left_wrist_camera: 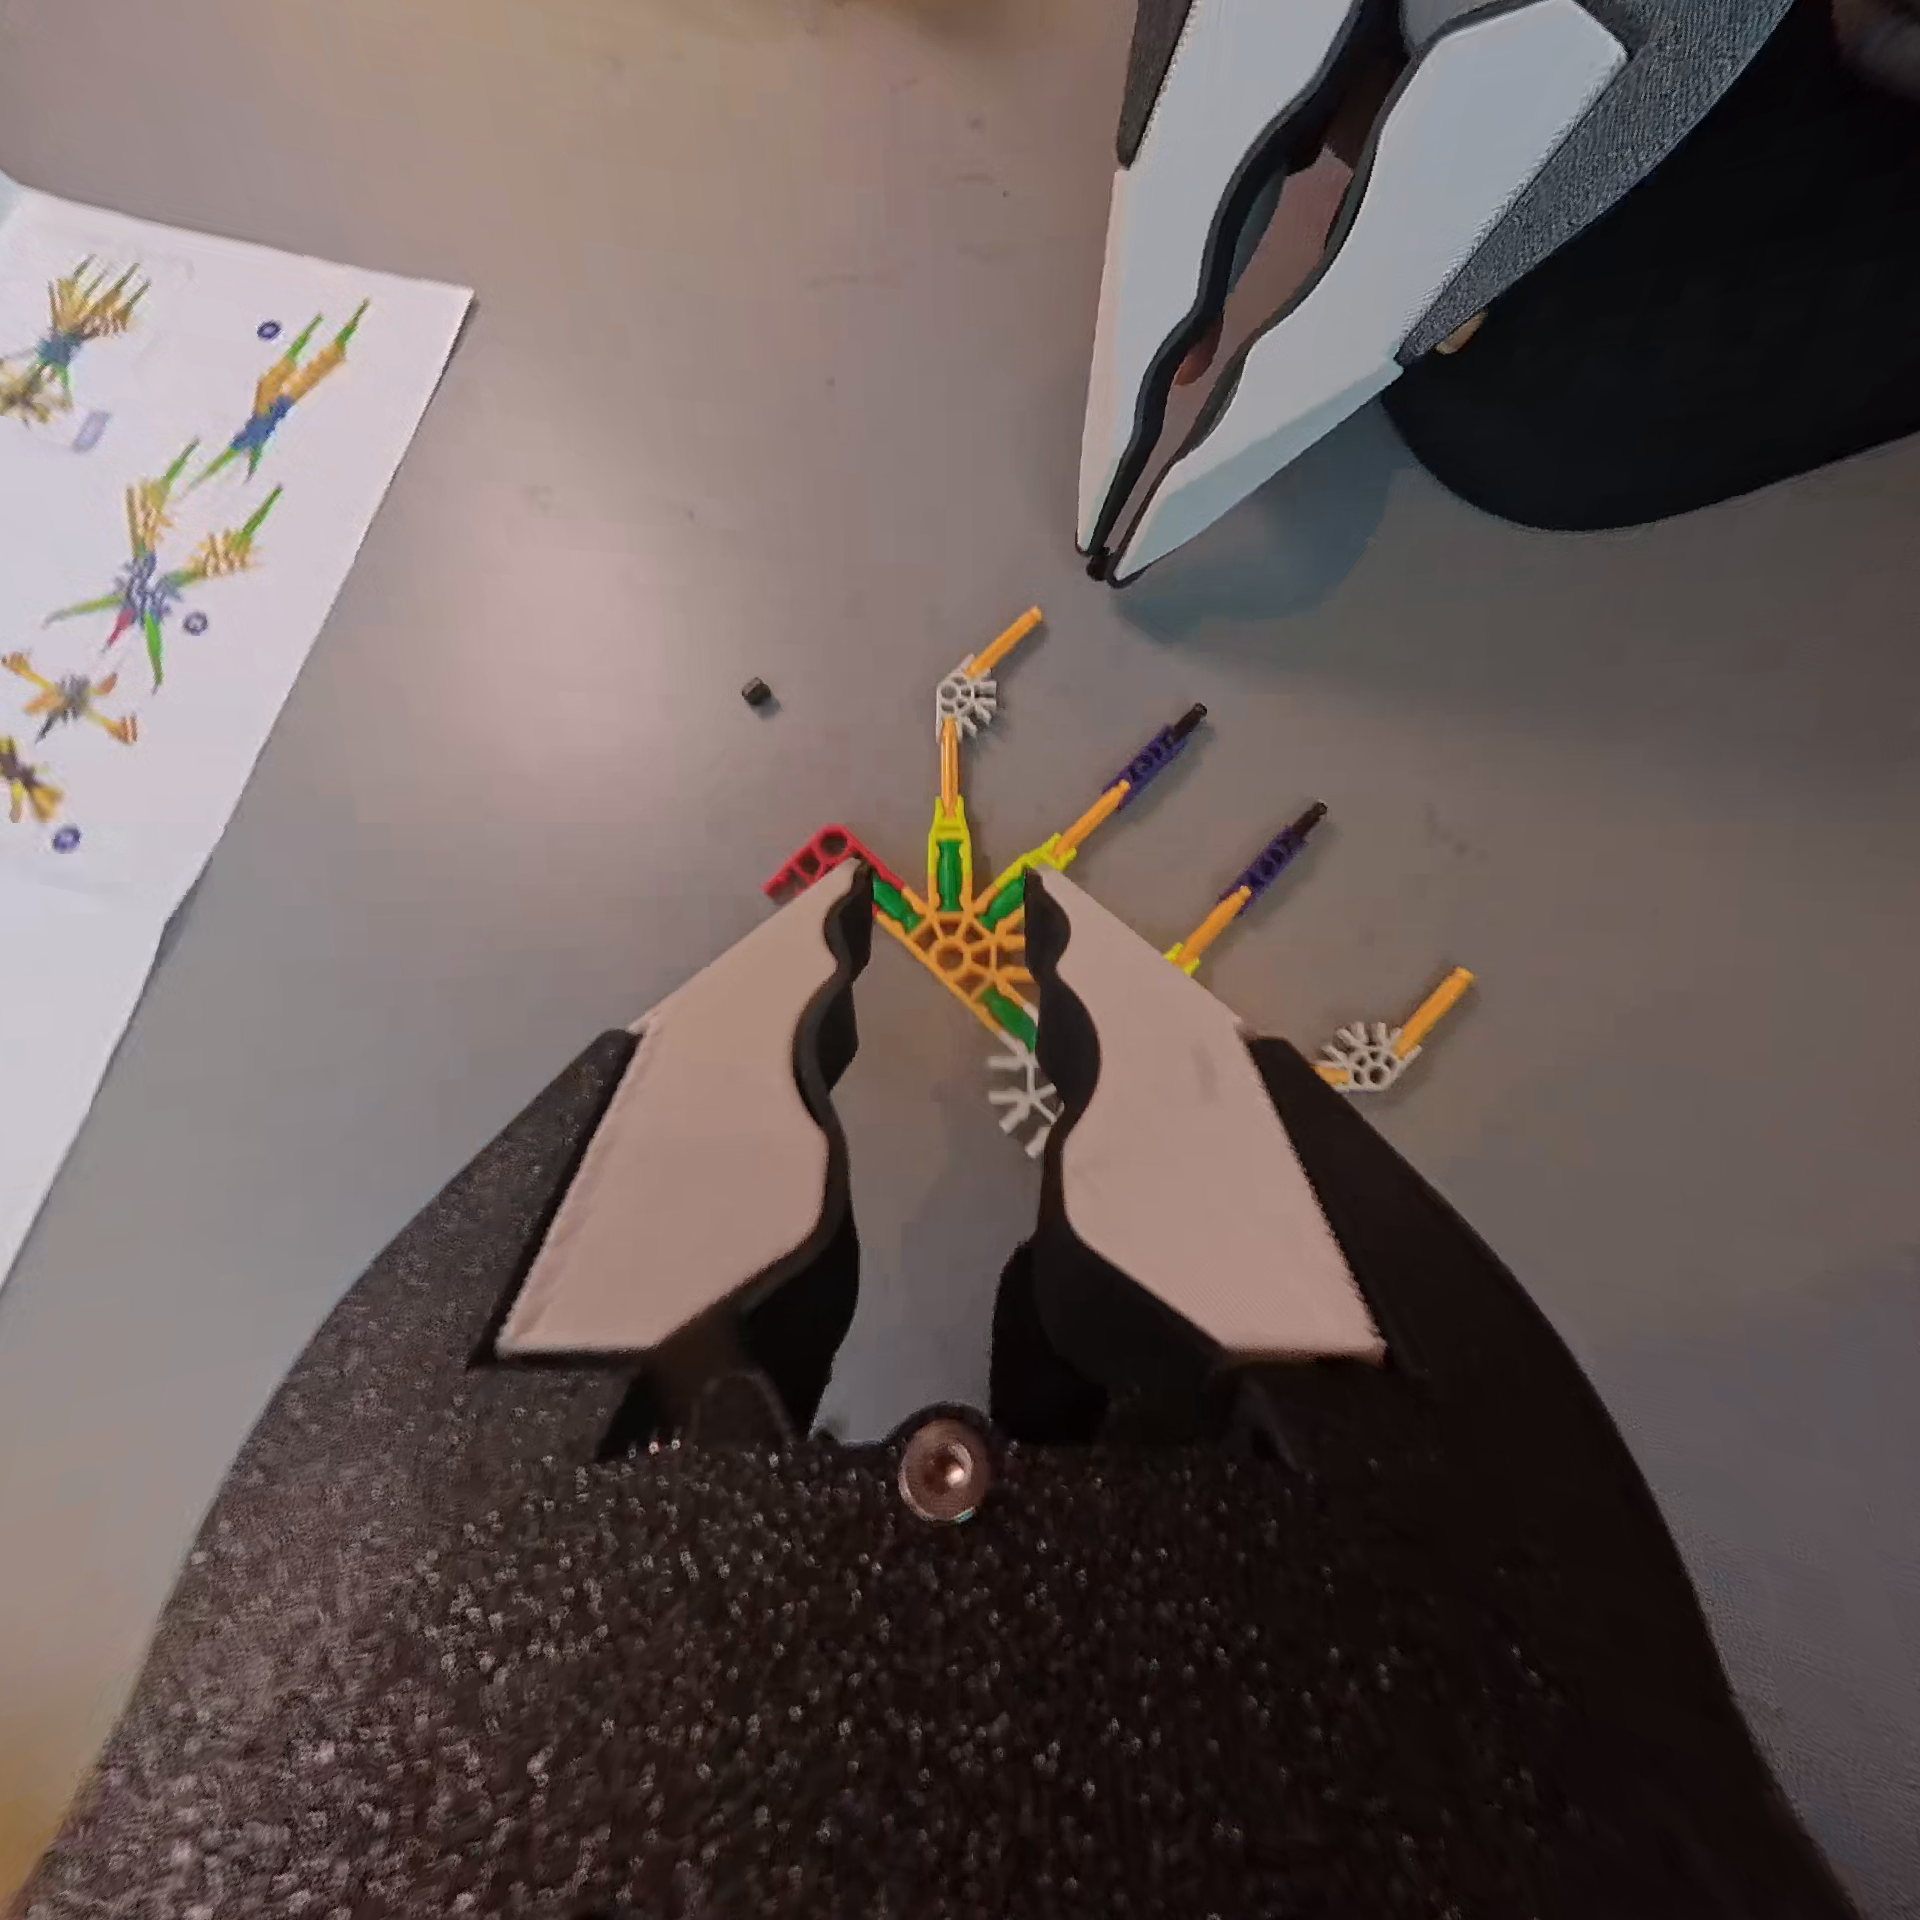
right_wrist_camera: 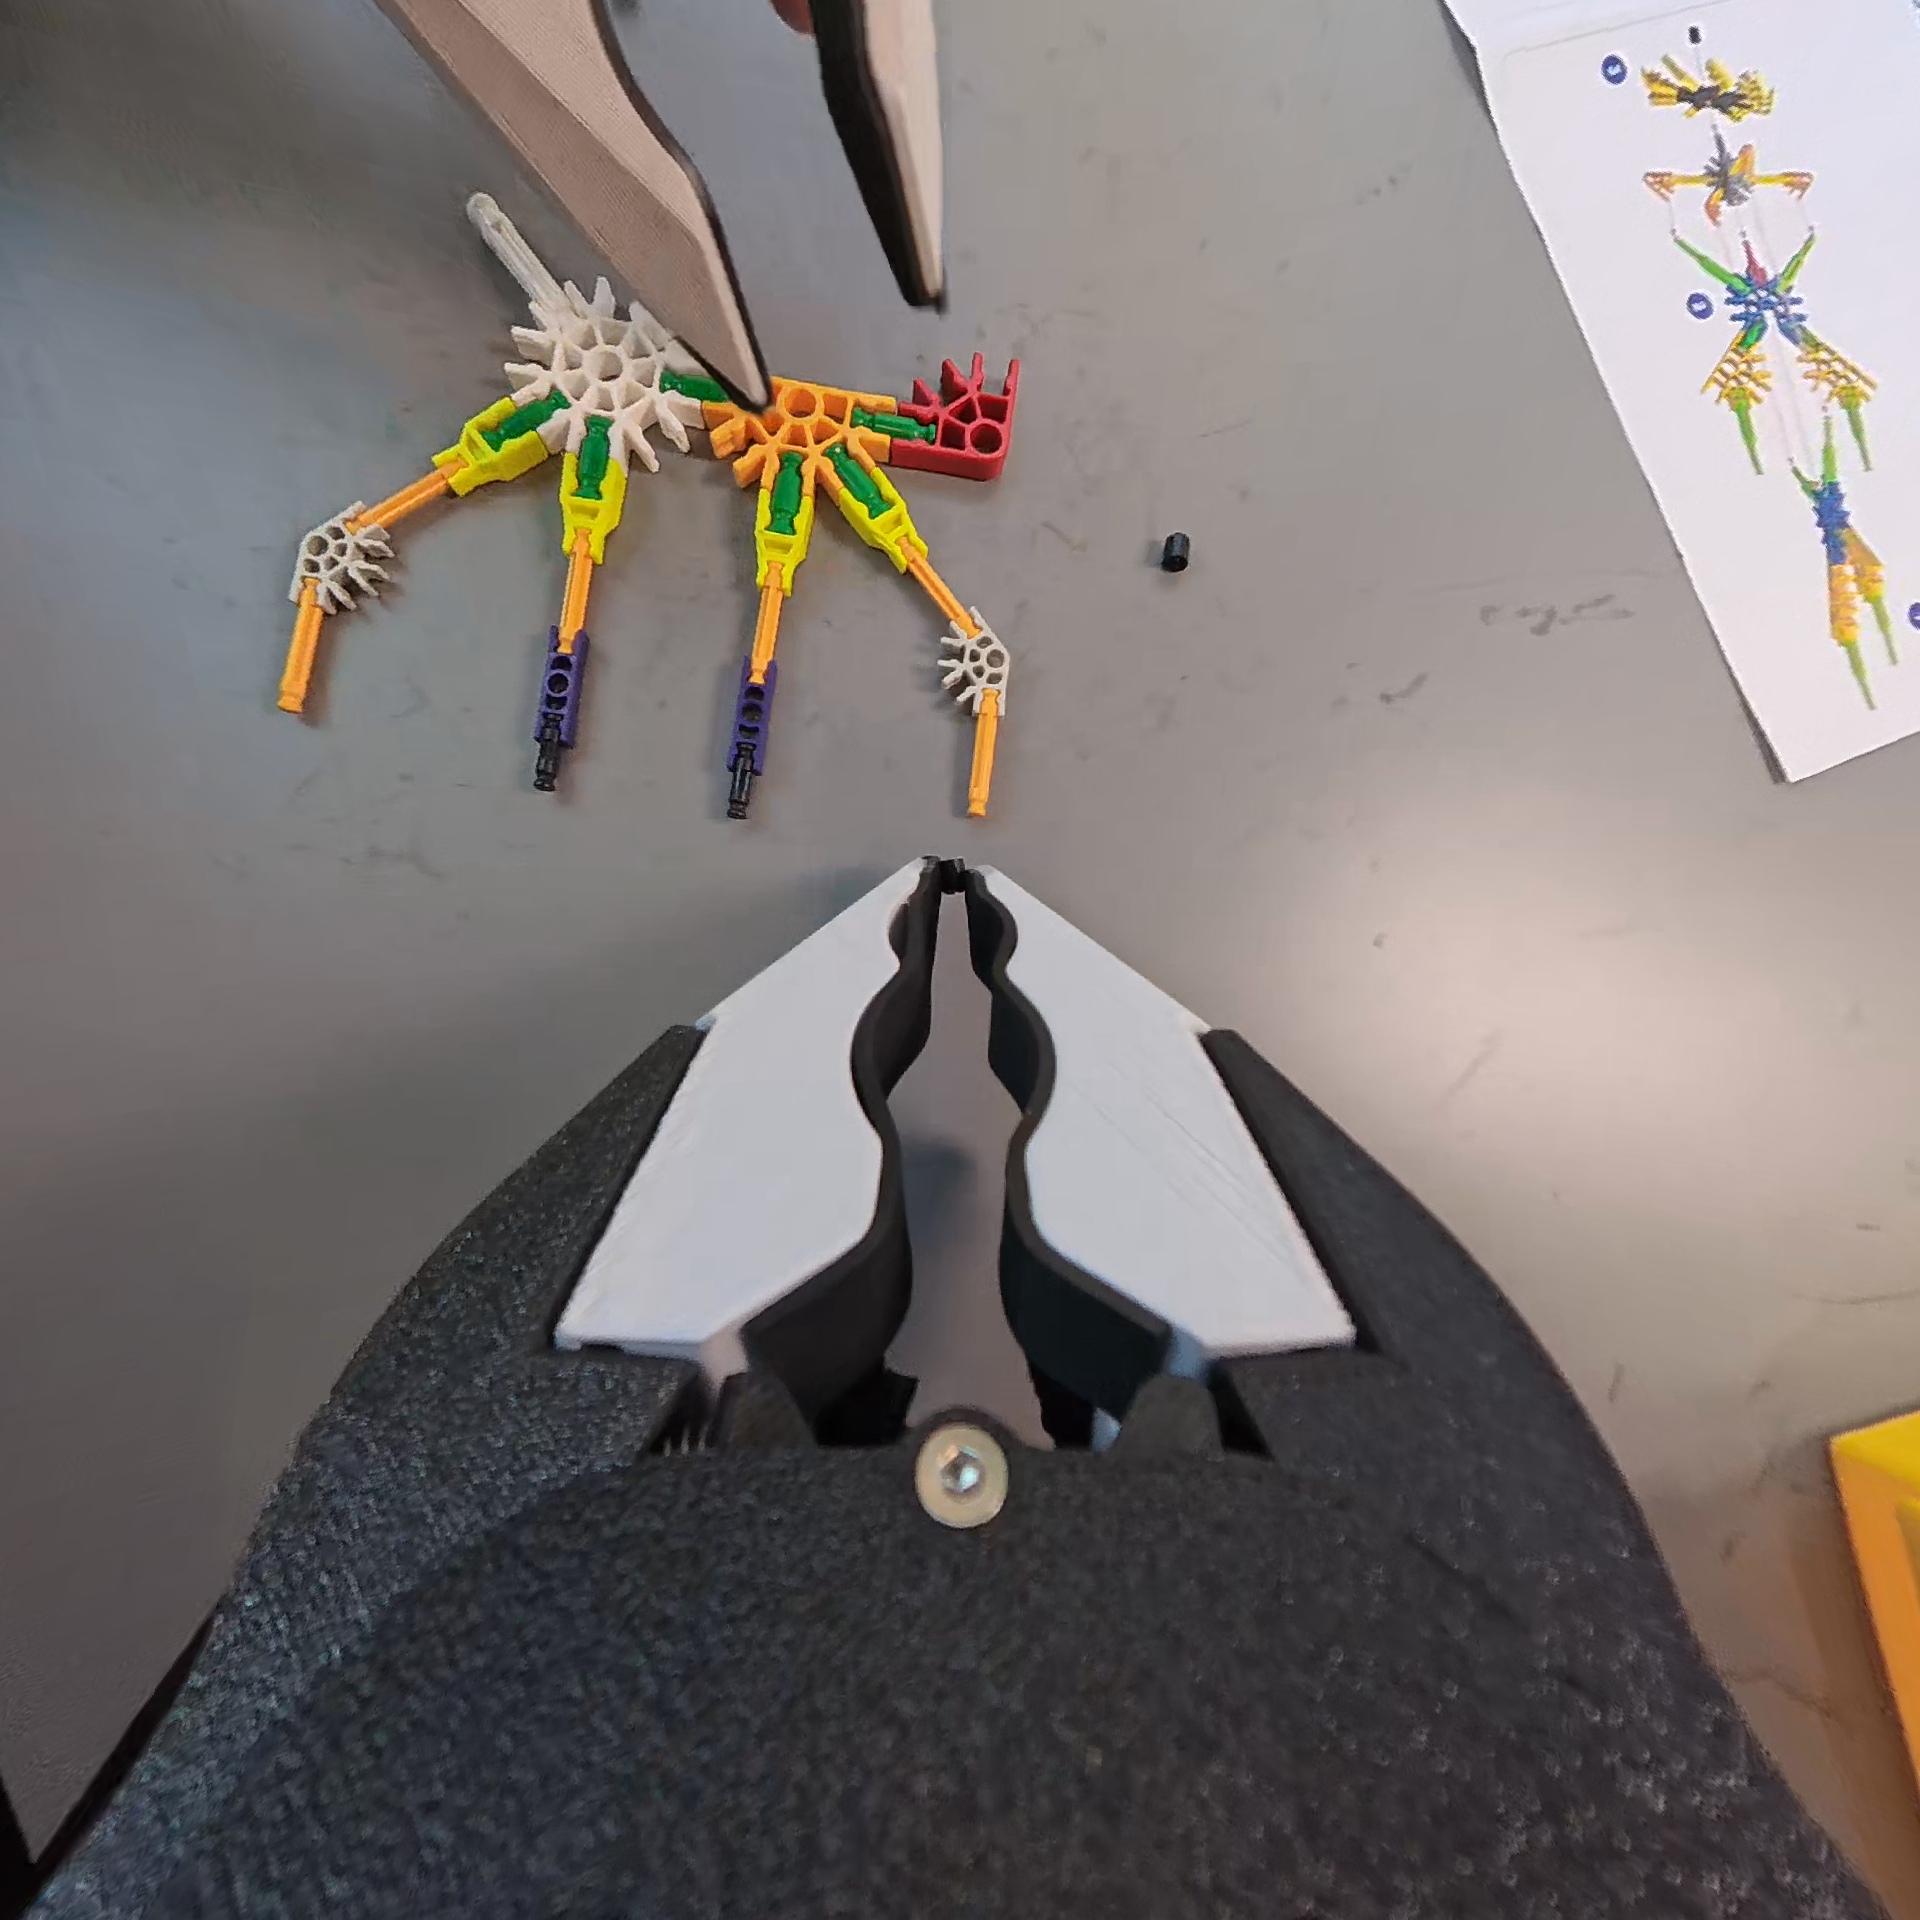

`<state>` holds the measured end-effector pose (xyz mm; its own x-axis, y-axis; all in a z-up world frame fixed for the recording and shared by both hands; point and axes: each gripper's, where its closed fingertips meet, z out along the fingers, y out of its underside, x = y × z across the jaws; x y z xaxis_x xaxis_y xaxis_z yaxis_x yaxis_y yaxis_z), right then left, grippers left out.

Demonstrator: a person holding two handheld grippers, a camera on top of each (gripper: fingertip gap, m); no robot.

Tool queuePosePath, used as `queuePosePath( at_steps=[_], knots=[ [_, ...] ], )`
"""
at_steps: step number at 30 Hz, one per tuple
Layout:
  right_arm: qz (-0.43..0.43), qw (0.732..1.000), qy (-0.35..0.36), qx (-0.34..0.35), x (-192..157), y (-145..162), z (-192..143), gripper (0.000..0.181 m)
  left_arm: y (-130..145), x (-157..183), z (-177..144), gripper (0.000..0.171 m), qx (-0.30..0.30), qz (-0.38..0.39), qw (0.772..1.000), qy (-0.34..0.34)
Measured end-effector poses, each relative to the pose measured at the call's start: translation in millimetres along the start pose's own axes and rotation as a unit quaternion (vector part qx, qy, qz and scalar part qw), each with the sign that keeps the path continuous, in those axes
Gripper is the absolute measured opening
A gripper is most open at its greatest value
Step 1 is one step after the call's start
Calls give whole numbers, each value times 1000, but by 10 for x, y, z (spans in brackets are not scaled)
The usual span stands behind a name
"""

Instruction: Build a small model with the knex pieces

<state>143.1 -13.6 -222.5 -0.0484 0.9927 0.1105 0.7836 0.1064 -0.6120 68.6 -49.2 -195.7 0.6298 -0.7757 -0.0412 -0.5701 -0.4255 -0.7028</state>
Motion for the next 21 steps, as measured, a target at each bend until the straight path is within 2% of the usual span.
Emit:
queuePosePath(
  at_steps=[5, 8, 10, 13, 19, 21],
  knots=[
    [-2, 1000, -16, 14, 34, -38, 38, 4, -158, -36, 413, 28, -21, 52, 997, 59],
    [-1, 999, -28, 21, -13, -14, 67, 4, -85, 8, 519, 26, -55, 65, 993, 82],
    [-7, 999, -32, 23, -34, 2, 79, 4, -61, 18, 503, 12, -62, 55, 994, 77],
    [-13, 998, -45, 29, -66, -16, 80, 4, 31, 13, 405, 10, -77, 14, 996, 49],
    [-39, 997, -64, 34, -134, -118, 154, 4, 357, 130, 56, 10, -83, -46, 995, 30],
    [-51, 996, -74, 30, -185, -165, 193, 4, 387, 162, -42, 21, -70, -38, 996, 31]
  ],
)
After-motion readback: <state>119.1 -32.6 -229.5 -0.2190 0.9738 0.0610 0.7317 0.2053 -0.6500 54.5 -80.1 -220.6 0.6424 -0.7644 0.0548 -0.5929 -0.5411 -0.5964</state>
